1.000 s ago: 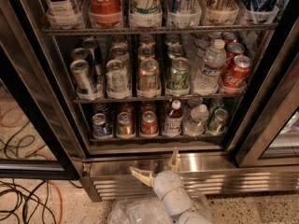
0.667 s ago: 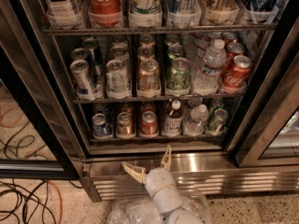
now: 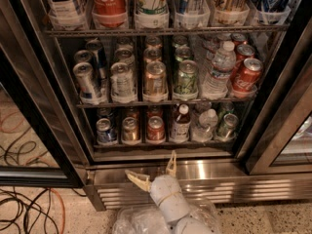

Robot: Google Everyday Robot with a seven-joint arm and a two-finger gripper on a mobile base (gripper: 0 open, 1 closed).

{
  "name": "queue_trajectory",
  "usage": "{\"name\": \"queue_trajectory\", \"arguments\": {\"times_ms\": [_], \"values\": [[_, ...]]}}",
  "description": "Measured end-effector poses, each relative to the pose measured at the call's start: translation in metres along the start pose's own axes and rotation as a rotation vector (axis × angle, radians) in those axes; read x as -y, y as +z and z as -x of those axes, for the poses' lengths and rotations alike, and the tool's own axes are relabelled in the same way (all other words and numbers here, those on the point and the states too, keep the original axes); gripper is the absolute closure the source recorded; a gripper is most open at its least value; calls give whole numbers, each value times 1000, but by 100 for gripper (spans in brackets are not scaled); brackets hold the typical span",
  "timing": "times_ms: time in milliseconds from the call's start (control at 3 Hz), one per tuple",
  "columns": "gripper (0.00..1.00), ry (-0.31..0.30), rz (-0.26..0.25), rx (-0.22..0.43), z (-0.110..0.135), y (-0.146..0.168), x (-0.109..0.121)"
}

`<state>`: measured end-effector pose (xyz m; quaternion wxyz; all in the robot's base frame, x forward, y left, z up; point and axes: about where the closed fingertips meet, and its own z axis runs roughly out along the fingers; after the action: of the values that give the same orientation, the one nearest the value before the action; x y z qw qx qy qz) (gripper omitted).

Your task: Pick coke can from bottom shelf of fridge

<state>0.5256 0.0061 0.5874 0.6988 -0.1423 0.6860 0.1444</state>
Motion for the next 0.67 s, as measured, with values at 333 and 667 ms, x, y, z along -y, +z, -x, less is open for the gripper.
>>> {"name": "queue_trajectory", "arguments": {"times_ms": [333, 667], "values": [[0, 0, 22, 20, 0, 12, -7], [0, -4, 5, 51, 4, 27, -7]]}}
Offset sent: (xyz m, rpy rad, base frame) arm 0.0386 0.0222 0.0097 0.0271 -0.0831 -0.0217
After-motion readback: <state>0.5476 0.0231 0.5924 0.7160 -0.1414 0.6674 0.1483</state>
